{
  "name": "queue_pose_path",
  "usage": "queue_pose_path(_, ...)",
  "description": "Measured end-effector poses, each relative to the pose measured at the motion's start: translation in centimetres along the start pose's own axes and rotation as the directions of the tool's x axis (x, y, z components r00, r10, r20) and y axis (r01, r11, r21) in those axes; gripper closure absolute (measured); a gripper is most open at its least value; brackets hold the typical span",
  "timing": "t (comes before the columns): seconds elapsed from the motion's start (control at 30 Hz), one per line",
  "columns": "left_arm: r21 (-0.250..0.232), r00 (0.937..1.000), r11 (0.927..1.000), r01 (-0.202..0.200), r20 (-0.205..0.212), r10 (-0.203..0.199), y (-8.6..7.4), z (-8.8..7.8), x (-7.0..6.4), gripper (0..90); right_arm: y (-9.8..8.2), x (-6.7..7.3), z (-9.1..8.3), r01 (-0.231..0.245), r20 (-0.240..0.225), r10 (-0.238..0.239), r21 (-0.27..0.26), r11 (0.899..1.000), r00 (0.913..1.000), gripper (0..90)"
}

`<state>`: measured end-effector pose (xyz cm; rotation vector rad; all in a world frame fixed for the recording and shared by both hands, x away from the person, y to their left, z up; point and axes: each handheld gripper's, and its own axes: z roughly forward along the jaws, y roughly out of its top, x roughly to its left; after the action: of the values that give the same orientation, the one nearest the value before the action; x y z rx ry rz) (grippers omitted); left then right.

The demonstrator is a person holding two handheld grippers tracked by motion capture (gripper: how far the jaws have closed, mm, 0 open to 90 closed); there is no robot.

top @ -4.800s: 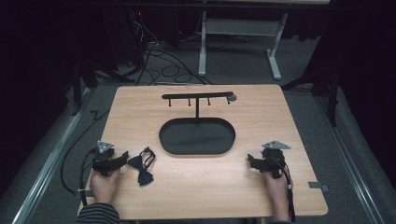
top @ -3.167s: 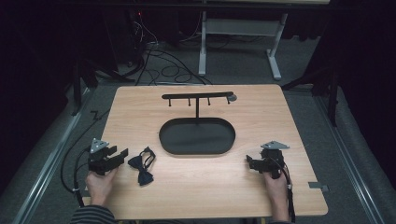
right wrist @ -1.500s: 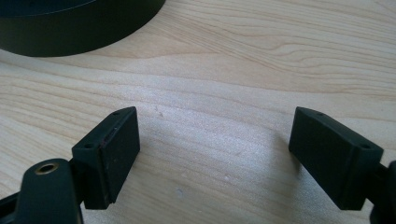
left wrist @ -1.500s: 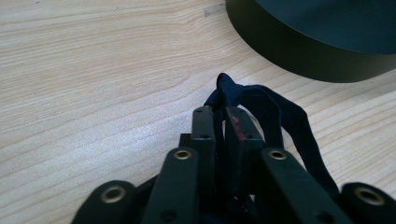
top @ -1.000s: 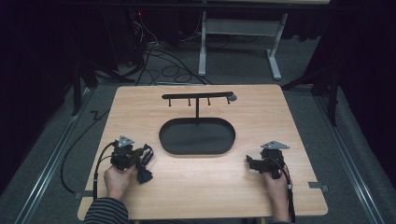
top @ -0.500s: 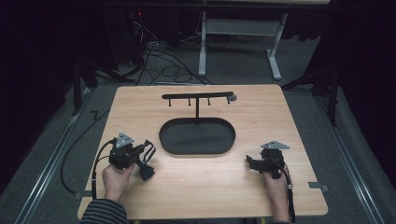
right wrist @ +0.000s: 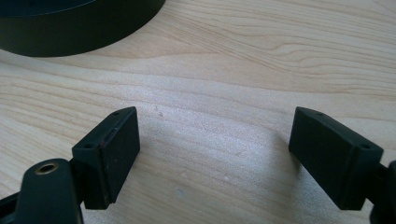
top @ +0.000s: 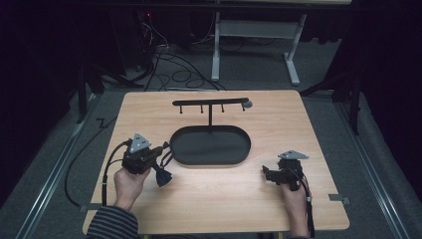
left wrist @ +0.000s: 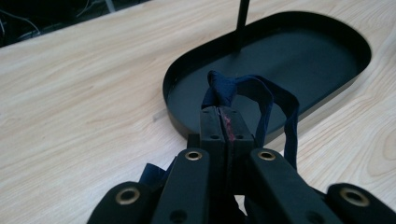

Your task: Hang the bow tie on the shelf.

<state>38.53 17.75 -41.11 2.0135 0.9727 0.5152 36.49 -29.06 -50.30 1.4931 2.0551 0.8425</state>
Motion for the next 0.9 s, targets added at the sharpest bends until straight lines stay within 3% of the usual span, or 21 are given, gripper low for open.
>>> queue_pose_path(0.27, -0.057, 0.9987, 0.9983, 0.01, 0.051, -0.007, 1.7, -0.5, -0.3, 88.7, 0.0, 0.0, 0.0, 0.0, 0.0, 0.0, 0.0, 1.0, 1.0, 17.5)
queue_pose_path(0.57, -0.081, 0.998, 0.9966, -0.011, 0.061, 0.016, 3.2, -0.6, -0.7, 88.8, 0.0, 0.0, 0.0, 0.0, 0.0, 0.0, 0.0, 1.0, 1.0, 17.4)
queue_pose_path(0.73, -0.09, 0.9969, 0.9954, -0.032, 0.068, 0.038, 4.2, -0.6, -1.0, 88.7, 0.0, 0.0, 0.0, 0.0, 0.0, 0.0, 0.0, 1.0, 1.0, 17.5)
queue_pose_path(0.9, -0.07, 0.9943, 0.9946, -0.076, 0.069, 0.081, 5.1, -0.4, -1.0, 88.7, 0.0, 0.0, 0.0, 0.0, 0.0, 0.0, 0.0, 1.0, 1.0, 17.5)
